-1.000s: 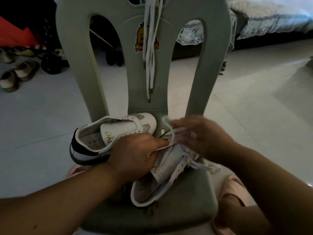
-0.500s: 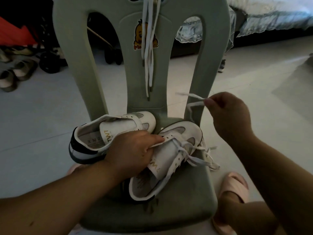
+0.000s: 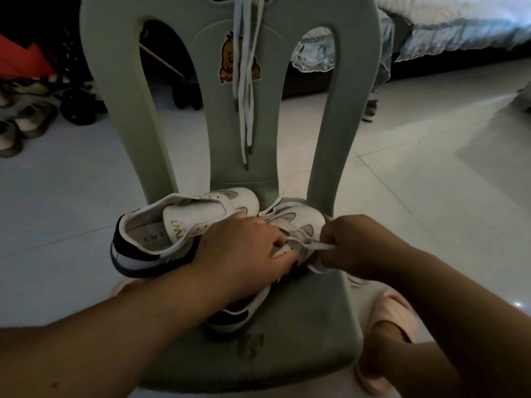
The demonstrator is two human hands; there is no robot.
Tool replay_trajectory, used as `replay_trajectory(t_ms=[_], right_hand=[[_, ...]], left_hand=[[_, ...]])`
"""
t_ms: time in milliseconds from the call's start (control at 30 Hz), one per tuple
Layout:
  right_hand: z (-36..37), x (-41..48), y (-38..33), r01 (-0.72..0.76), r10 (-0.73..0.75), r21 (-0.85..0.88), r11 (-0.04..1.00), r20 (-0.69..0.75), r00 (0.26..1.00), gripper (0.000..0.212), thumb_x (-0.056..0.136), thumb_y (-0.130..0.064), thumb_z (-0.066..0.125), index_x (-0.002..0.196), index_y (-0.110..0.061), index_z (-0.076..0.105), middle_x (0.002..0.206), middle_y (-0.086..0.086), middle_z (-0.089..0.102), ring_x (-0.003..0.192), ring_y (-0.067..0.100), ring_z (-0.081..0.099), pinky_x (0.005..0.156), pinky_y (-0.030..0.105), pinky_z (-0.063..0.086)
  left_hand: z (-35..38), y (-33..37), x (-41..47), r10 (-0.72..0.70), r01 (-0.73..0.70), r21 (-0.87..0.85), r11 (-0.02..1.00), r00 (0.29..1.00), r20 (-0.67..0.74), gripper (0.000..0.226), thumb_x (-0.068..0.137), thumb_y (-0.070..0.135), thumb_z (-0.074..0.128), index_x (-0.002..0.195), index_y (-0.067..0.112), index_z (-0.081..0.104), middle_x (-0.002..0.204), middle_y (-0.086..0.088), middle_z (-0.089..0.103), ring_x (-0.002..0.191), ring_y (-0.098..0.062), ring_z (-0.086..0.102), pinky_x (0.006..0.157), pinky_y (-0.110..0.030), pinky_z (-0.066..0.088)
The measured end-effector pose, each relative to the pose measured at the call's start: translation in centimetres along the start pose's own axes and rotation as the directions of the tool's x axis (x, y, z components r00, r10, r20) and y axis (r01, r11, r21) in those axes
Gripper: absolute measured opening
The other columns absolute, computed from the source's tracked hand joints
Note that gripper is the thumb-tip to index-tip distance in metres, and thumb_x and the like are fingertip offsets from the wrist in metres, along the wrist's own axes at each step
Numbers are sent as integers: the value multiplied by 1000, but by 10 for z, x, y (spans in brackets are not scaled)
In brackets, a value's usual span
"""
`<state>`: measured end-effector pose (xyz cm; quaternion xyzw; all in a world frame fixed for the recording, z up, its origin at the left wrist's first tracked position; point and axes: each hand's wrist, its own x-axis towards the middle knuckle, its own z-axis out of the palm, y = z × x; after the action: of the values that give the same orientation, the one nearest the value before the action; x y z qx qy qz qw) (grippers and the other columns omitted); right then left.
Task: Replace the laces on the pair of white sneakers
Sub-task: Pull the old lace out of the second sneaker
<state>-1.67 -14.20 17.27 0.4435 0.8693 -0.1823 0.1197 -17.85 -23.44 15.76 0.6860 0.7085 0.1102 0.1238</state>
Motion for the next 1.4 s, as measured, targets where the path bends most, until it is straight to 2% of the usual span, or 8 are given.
replay_trajectory(t_ms=[200, 400, 533, 633, 700, 900, 1167, 1400], right_hand=[[-15, 5, -14, 71, 53, 249, 966, -457, 888, 4, 91, -26, 59, 89, -26, 62, 71, -17, 49, 63, -5, 44, 55, 9, 27], [-24, 12, -29, 281, 92, 393, 875, -706, 702, 15, 89, -25, 60, 100, -19, 67, 89, -6, 69, 79, 7, 65, 72, 19, 52], [-24, 17, -23, 99, 53, 390, 915, -359, 932, 32, 88, -20, 64, 120, -27, 58, 97, -15, 60, 82, -1, 57, 69, 9, 41], [-15, 14, -19, -7, 23, 250, 968, -62, 998, 4, 86, -25, 66, 89, -27, 65, 82, -14, 63, 70, -4, 53, 57, 9, 34], [-10, 10, -18, -64, 50, 243, 968, 66, 997, 12, 82, -28, 71, 72, -25, 65, 74, -9, 64, 68, 1, 56, 55, 14, 37], [2, 3, -24, -105, 95, 254, 962, 50, 994, 18, 82, -39, 69, 74, -23, 69, 73, -5, 67, 68, 5, 59, 54, 17, 40], [7, 3, -28, -99, 119, 312, 945, -46, 992, 17, 86, -31, 64, 81, -19, 76, 80, -1, 71, 74, 12, 64, 75, 28, 55], [7, 2, -33, -90, 117, 365, 927, -53, 992, 17, 80, -29, 65, 69, -18, 71, 66, -3, 65, 63, 9, 59, 56, 21, 45]], left_hand=[[3, 7, 0, -46, 42, 64, 997, 997, 69, 37, 87, 54, 52, 119, 36, 58, 104, 10, 64, 93, -11, 56, 76, -27, 45], [-5, 8, -6, -34, 42, -80, 996, 995, 98, 32, 90, 43, 55, 122, 38, 57, 108, 13, 65, 90, -3, 56, 79, -23, 47], [-4, 5, -8, -82, 96, -151, 984, 992, 100, 35, 89, 42, 59, 123, 38, 58, 117, 13, 64, 103, -5, 57, 86, -23, 46], [-3, 4, -7, -102, 120, -178, 977, 989, 103, 33, 89, 42, 59, 121, 38, 59, 115, 14, 64, 101, -4, 57, 83, -23, 45], [-3, 5, -6, -111, 128, -185, 974, 989, 101, 29, 89, 40, 59, 118, 38, 61, 110, 14, 66, 97, -4, 58, 81, -25, 48], [-1, 7, -2, -124, 141, -133, 981, 984, 126, 18, 86, 38, 57, 97, 31, 70, 80, 8, 67, 73, -8, 60, 66, -31, 53], [5, 3, -1, -46, 56, -182, 982, 997, 60, 18, 88, 32, 56, 94, 31, 73, 81, 7, 66, 76, -7, 56, 65, -26, 45], [6, 1, -4, -13, 23, -190, 982, 999, 52, 20, 90, 33, 55, 101, 34, 72, 90, 8, 67, 83, -9, 54, 64, -23, 41]])
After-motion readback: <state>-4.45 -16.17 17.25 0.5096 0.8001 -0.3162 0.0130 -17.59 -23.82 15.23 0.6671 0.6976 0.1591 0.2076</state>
